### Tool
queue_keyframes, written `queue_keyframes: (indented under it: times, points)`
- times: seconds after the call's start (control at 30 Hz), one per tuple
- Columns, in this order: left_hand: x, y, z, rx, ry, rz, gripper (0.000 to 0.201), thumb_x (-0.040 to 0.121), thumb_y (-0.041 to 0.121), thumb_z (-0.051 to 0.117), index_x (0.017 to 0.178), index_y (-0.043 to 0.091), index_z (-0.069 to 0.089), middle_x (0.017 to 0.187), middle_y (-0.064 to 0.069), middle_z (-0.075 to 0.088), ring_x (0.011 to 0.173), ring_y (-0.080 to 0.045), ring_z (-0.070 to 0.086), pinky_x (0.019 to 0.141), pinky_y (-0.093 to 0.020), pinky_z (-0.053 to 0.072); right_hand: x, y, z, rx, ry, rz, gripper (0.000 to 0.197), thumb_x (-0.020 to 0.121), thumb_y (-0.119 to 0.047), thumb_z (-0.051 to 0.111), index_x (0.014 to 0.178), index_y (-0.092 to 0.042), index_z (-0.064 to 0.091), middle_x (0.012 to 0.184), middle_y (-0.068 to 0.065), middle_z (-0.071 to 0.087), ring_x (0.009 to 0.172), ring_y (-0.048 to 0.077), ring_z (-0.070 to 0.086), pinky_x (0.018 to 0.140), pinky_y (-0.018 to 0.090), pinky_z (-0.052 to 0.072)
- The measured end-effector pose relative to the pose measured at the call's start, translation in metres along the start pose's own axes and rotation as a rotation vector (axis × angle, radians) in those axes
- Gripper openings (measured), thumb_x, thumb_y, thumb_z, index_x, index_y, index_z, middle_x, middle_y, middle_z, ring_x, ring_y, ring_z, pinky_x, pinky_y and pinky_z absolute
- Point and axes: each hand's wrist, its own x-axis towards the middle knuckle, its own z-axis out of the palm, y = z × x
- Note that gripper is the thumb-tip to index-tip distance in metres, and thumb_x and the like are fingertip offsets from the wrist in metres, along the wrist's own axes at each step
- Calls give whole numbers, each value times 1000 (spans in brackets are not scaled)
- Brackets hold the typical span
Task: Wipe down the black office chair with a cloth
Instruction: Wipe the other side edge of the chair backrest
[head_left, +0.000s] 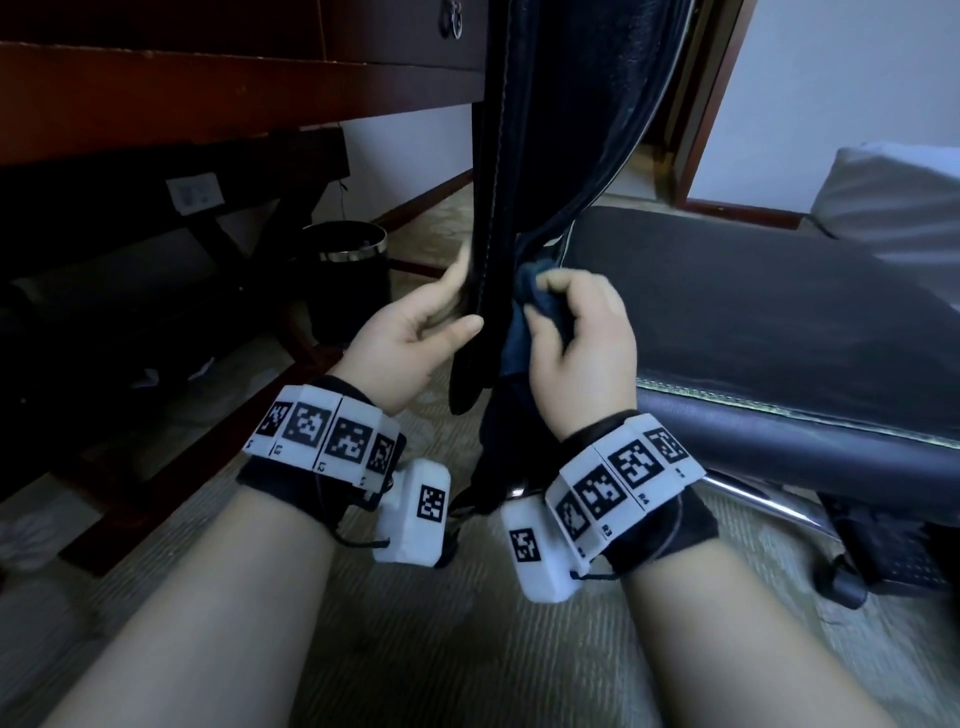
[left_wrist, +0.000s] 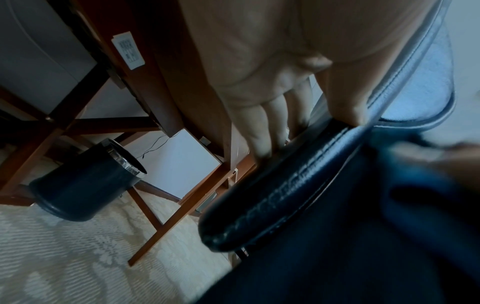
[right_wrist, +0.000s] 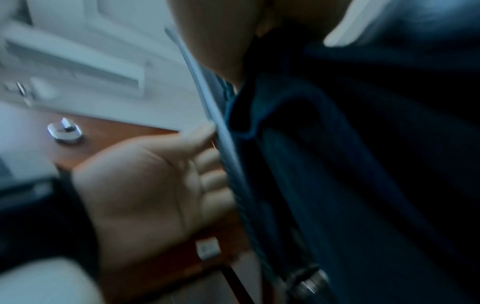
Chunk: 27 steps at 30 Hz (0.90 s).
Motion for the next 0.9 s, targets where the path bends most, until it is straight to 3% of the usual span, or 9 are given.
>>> queue_keyframes:
  times: [0.07,0.2,0.33,0.4,0.47,0.6,0.7,0.9]
  points:
    - [0,0,0,-7,0,5,59,93,3,47,135,40,27,146,6,38,133,-2,35,114,-40,28,6,-8,1,41,66,-58,20,79,6,55,97,2,64,95,10,58,92,7,47,88,-3,27]
    - [-1,2,0,-7,5,7,60,94,2,47,135,39,26,146,5,39,133,-3,36,113,-40,29,3,-5,14,10,103,-34,22,81,3,52,100,2,65,99,17,61,93,9,48,86,-5,27]
    - [-1,0,1,27,12,0,60,95,2,45,137,38,24,145,7,39,132,-1,36,113,-38,29,-23,4,23,-73,-20,48,24,81,-1,51,100,-1,65,100,15,61,91,14,51,79,15,37]
    - [0,-2,0,41,17,0,58,95,6,46,140,37,25,145,8,40,133,-1,36,114,-39,29,-21,3,18,-110,-114,83,23,85,-1,51,103,-3,65,104,12,61,94,21,56,78,21,38]
    - [0,-1,1,49,13,0,58,95,7,46,140,37,26,145,10,39,133,0,35,114,-39,28,-12,-1,6,-133,-141,86,23,86,-1,52,104,-5,65,105,11,60,96,22,56,78,16,35]
    - [-1,0,2,36,32,13,58,95,4,45,139,36,27,145,10,39,132,1,36,113,-39,29,17,-15,-6,-28,90,-21,25,82,-2,54,102,-4,69,99,13,61,92,9,49,81,-7,26]
    - [-1,0,1,47,33,8,58,95,4,45,139,35,26,144,11,39,131,2,36,113,-38,29,17,-12,8,8,114,-54,26,82,-1,54,104,-2,68,102,17,59,95,7,49,84,-8,25]
    - [-4,2,3,47,47,8,58,95,2,44,137,38,25,138,17,43,126,8,40,110,-29,33,-24,4,28,4,59,57,26,83,0,53,105,0,67,102,20,58,93,12,48,81,-1,28]
